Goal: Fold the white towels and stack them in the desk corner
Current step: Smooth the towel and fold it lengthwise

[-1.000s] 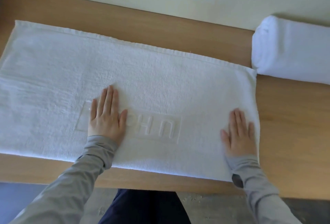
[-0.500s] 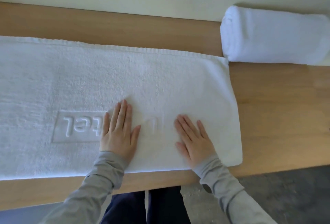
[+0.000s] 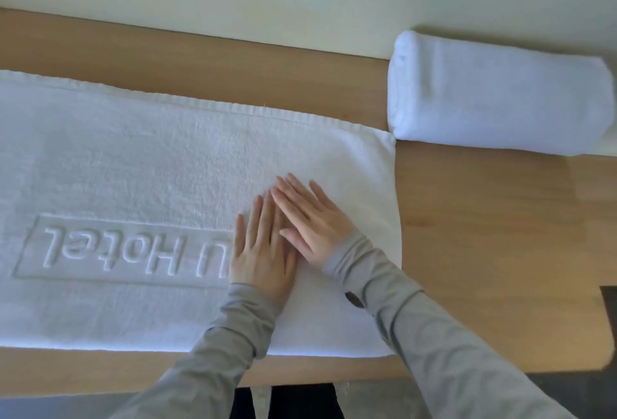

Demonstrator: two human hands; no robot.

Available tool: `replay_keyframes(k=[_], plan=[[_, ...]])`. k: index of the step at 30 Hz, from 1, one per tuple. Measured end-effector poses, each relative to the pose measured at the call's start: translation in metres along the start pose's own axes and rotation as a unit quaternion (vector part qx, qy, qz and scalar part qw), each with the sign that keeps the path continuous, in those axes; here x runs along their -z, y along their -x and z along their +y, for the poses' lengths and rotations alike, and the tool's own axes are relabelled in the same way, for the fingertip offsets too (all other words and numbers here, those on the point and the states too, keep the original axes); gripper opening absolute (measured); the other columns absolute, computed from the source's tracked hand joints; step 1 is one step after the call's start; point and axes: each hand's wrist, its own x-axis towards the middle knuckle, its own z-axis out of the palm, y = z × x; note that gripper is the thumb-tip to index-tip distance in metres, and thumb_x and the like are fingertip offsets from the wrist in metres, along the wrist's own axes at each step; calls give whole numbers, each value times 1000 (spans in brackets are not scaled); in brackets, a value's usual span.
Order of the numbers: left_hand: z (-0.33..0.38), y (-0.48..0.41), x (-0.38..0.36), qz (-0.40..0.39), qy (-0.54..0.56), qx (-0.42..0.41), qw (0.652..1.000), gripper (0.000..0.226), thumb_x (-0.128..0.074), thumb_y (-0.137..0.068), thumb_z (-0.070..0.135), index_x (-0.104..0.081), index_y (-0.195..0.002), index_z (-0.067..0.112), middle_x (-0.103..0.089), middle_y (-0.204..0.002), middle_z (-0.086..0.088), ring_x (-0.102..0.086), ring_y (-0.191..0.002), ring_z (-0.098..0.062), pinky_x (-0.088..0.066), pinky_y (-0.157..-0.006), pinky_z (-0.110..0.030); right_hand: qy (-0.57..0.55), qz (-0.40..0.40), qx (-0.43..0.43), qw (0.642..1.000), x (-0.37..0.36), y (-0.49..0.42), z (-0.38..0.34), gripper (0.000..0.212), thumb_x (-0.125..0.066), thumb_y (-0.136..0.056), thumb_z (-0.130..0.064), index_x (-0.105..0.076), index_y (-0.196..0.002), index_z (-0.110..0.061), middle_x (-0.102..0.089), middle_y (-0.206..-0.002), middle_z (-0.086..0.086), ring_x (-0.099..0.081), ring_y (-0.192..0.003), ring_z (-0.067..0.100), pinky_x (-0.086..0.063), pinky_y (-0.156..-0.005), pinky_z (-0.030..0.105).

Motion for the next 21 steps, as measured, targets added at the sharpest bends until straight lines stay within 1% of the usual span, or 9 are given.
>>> replay_keyframes(k=[3, 4, 6, 7, 9, 12, 15, 18, 21], plan=[[0, -1, -14, 11, -33, 11, 999, 65, -23, -94, 44, -27, -146, 6, -26, -153, -11, -21, -142, -25, -13, -116, -47, 5, -57, 46, 997, -5, -16, 37, 56, -25, -96, -33, -26, -145, -6, -23, -154, 9, -16, -144, 24, -12, -118, 42], [-1, 0, -17, 18, -38, 9, 999, 66, -24, -93, 46, -26, -146, 7, -25, -154, -10, -19, -143, -24, -12, -116, -45, 20, -59, 31, 998, -3, -17, 58, 57, -24, -95, -33, -25, -146, -9, -21, -155, 7, -15, -144, 22, -12, -118, 43], [-3, -1, -21, 33, -44, 9, 998, 66, -27, -93, 47, -25, -147, 8, -23, -154, -9, -18, -143, -22, -11, -117, -44, 41, -31, -32, 998, 5, -17, 104, 56, -27, -95, -32, -29, -145, -7, -27, -153, 9, -22, -142, 25, -21, -115, 47], [-2, -1, -22, 38, -46, 11, 998, 66, -27, -93, 47, -25, -148, 9, -22, -155, -8, -18, -144, -21, -10, -117, -43, 32, -13, -62, 997, 9, -16, 125, 54, -30, -96, -29, -33, -142, -3, -31, -150, 12, -27, -140, 29, -26, -113, 49], [-1, -2, -22, 44, -50, 11, 998, 66, -27, -94, 47, -24, -148, 10, -22, -155, -7, -18, -144, -21, -12, -117, -44, -11, -1, -91, 996, 12, -15, 152, 51, -35, -96, -24, -35, -140, 2, -34, -148, 18, -31, -138, 32, -28, -112, 49], [0, -1, -21, 48, -51, 13, 997, 65, -27, -94, 47, -28, -147, 9, -24, -154, -8, -20, -143, -22, -16, -116, -45, -32, 6, -90, 995, 9, -13, 158, 56, -28, -96, -30, -32, -142, 1, -32, -149, 17, -30, -139, 29, -23, -115, 43], [1, -1, -20, 41, -53, 20, 998, 65, -26, -94, 47, -28, -146, 9, -24, -154, -8, -20, -143, -21, -15, -116, -44, -35, -1, -96, 995, 10, -15, 156, 59, -25, -94, -34, -34, -141, -1, -33, -148, 16, -31, -138, 30, -25, -114, 43], [1, -2, -20, 39, -58, 22, 997, 65, -24, -94, 48, -28, -147, 10, -24, -155, -7, -19, -143, -21, -14, -117, -44, -39, -18, -101, 994, 13, -17, 155, 64, -21, -91, -39, -31, -143, -2, -32, -150, 14, -27, -140, 28, -21, -115, 41], [3, -2, -19, 44, -58, 25, 997, 65, -25, -94, 48, -30, -146, 10, -25, -154, -8, -21, -143, -22, -15, -116, -44, -72, -17, -115, 991, 13, -19, 156, 56, -27, -96, -34, -27, -145, -7, -26, -153, 10, -20, -143, 24, -14, -116, 36]])
